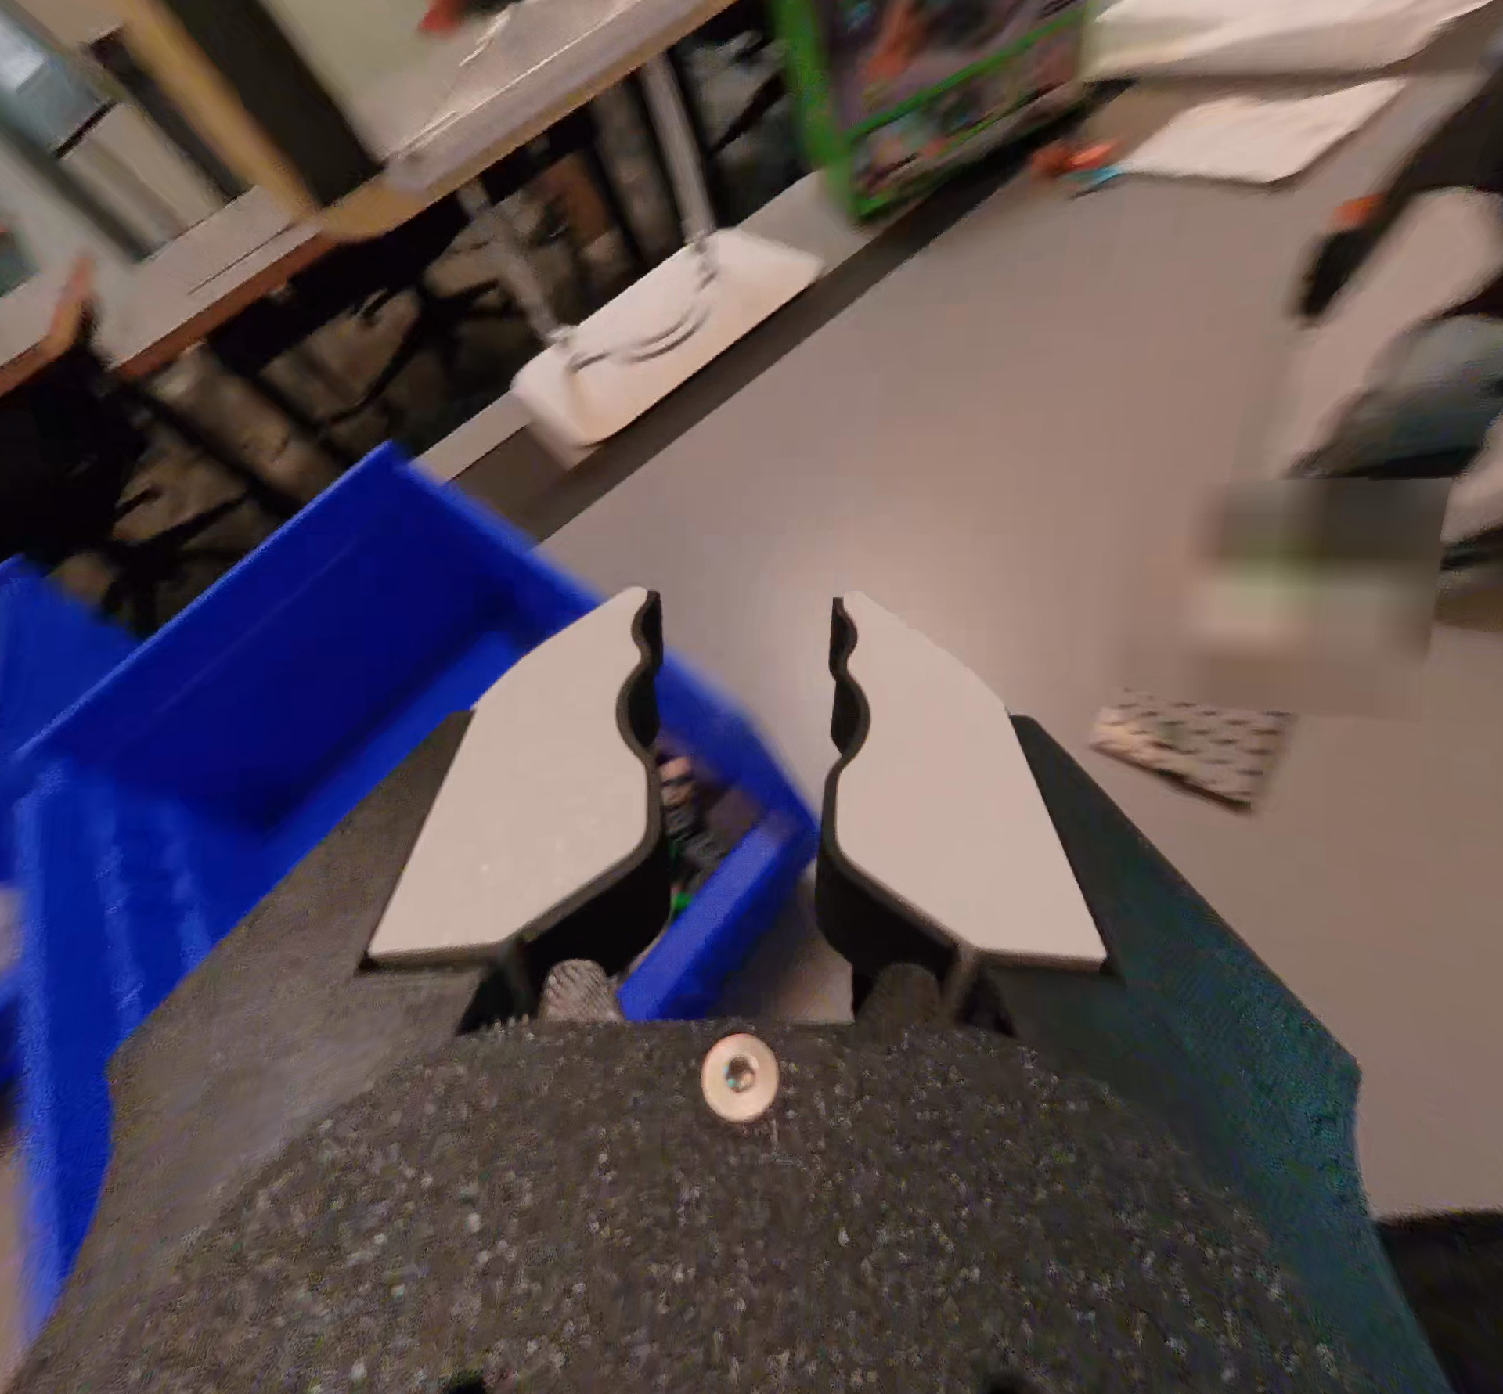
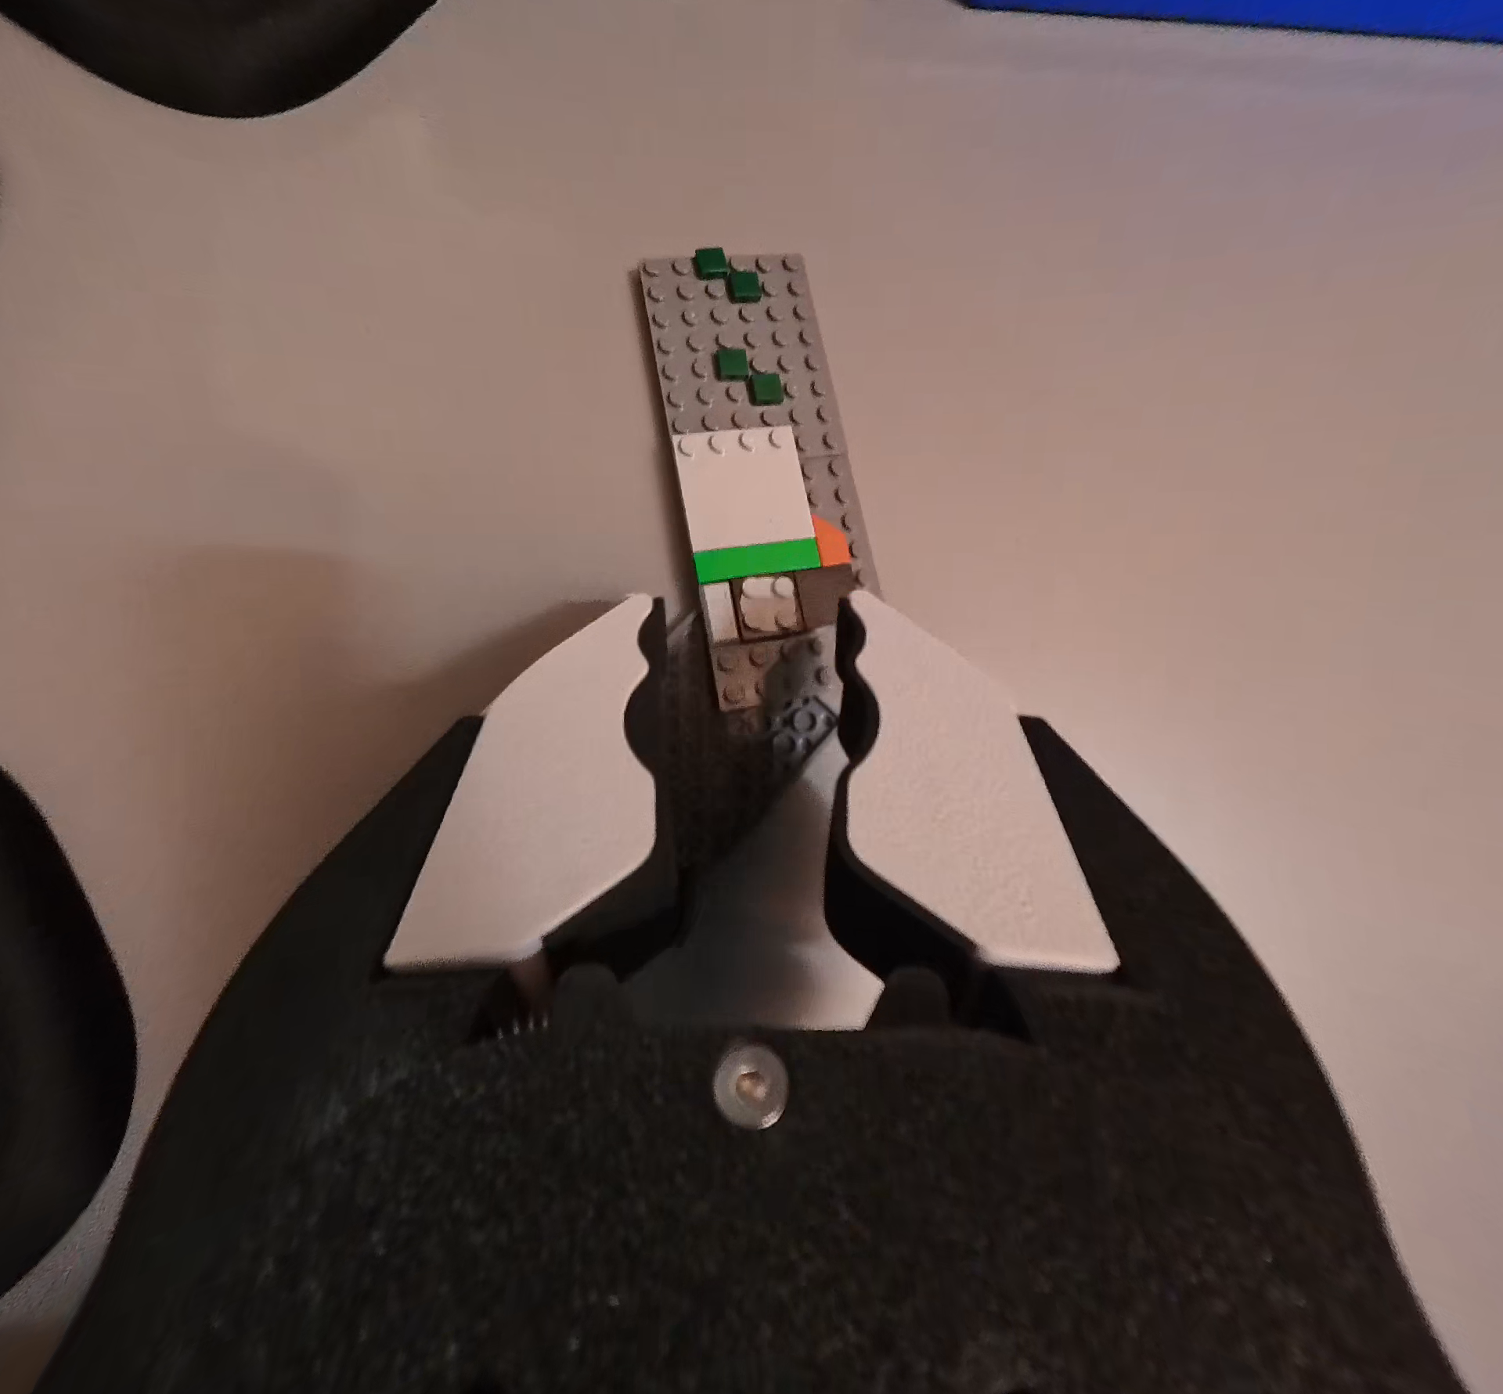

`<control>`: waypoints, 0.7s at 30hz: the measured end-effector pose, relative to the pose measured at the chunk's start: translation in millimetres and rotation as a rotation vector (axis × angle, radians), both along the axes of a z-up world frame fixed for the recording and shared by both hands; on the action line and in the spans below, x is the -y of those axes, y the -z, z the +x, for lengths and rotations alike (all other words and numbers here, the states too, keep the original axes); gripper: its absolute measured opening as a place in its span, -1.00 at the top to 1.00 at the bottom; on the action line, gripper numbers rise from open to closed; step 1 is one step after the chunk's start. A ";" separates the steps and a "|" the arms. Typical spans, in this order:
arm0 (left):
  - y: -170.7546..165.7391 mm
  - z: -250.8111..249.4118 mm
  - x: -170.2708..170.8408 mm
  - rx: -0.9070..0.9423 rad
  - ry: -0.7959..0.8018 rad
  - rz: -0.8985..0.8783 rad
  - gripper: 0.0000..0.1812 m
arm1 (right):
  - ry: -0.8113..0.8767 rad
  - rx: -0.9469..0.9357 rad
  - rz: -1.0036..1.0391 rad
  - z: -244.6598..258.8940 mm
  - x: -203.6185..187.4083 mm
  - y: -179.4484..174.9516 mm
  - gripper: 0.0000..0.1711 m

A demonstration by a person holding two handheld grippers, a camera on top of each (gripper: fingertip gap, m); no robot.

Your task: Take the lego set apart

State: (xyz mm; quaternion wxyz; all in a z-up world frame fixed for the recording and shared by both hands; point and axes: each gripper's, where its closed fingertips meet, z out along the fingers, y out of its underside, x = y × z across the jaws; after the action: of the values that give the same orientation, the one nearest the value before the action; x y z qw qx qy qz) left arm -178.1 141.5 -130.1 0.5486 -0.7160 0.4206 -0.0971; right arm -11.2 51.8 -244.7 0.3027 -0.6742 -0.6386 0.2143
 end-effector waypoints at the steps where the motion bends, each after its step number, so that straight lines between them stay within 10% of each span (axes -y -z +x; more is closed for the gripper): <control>1: 1.4 16.1 12.6 0.005 0.079 -0.017 0.57 | 0.000 0.000 -0.007 1.7 0.3 -1.2 0.54; 10: 98.3 94.4 79.9 -0.256 0.487 -0.296 0.40 | -0.065 0.084 0.059 -31.7 -3.9 8.4 0.56; 21: 135.0 96.1 81.8 -0.438 0.517 -0.425 0.31 | -0.152 0.206 -0.058 -35.9 -4.7 17.8 0.61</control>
State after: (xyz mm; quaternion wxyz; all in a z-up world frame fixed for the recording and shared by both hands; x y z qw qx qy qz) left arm -82.0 59.7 -265.1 0.2432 -0.6878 0.6646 -0.1617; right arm -47.1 56.4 -262.5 0.1986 -0.6509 -0.7091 0.1845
